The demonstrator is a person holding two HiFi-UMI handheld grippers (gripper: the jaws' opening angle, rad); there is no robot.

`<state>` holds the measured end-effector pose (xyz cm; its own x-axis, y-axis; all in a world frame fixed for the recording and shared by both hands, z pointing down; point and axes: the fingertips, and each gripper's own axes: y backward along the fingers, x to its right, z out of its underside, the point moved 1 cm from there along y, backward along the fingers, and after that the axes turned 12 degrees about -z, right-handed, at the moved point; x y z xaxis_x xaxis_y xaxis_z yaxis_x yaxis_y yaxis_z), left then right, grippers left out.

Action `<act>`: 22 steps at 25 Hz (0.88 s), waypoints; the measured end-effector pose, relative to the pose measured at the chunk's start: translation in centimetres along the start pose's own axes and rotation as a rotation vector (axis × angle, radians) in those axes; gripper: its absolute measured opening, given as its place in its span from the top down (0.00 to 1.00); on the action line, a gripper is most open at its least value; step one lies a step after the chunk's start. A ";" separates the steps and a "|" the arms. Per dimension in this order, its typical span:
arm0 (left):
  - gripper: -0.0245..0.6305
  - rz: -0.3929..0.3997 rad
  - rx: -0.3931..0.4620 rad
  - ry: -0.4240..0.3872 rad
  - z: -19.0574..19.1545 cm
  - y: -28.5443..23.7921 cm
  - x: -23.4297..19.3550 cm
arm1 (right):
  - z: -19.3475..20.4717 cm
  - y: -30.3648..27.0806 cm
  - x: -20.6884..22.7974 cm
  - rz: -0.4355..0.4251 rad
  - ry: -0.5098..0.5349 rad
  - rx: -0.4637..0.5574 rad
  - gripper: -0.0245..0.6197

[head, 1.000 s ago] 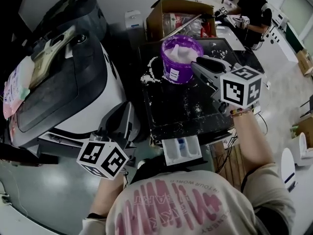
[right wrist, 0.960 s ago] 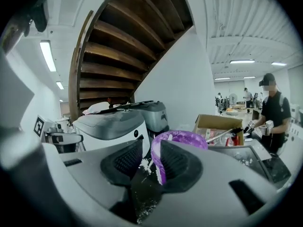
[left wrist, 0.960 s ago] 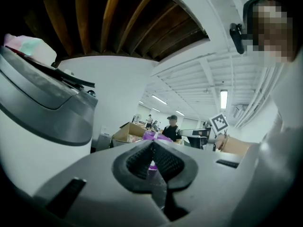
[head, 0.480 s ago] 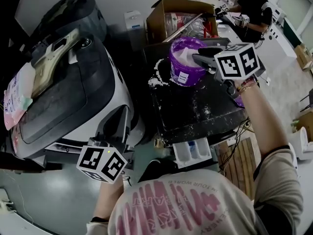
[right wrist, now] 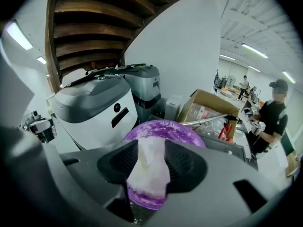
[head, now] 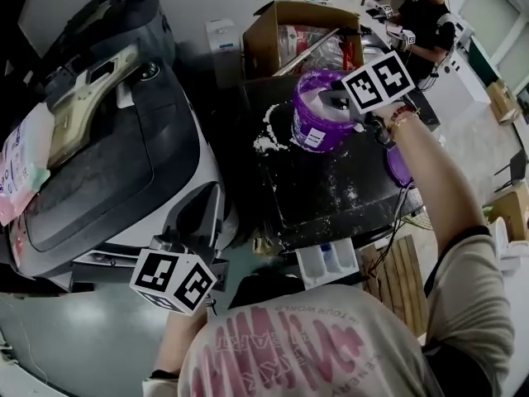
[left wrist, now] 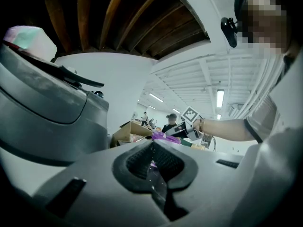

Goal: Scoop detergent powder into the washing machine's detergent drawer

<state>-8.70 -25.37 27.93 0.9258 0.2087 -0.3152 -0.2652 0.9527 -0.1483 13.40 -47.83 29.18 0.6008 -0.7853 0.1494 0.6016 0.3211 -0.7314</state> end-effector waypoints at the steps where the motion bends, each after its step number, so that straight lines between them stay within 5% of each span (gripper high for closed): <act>1: 0.96 -0.001 0.001 0.005 0.0 0.1 -0.3 | 0.1 -0.4 0.3 0.006 -0.004 -0.015 0.69; 7: 0.96 -0.024 -0.001 0.034 0.4 0.4 -1.7 | 0.4 -2.0 0.1 -0.034 -0.058 -0.050 0.74; 9: 0.96 -0.028 0.000 0.040 0.4 0.5 -2.0 | 0.2 -2.3 0.0 -0.037 -0.065 -0.055 0.85; 22: 0.96 -0.031 0.011 0.037 0.2 0.5 -2.0 | 0.4 -2.8 -0.8 -0.070 -0.064 -0.076 0.95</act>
<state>-10.62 -25.31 28.66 0.9229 0.1706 -0.3452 -0.2331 0.9611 -0.1481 11.46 -47.85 31.40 0.5927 -0.7680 0.2427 0.6032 0.2236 -0.7656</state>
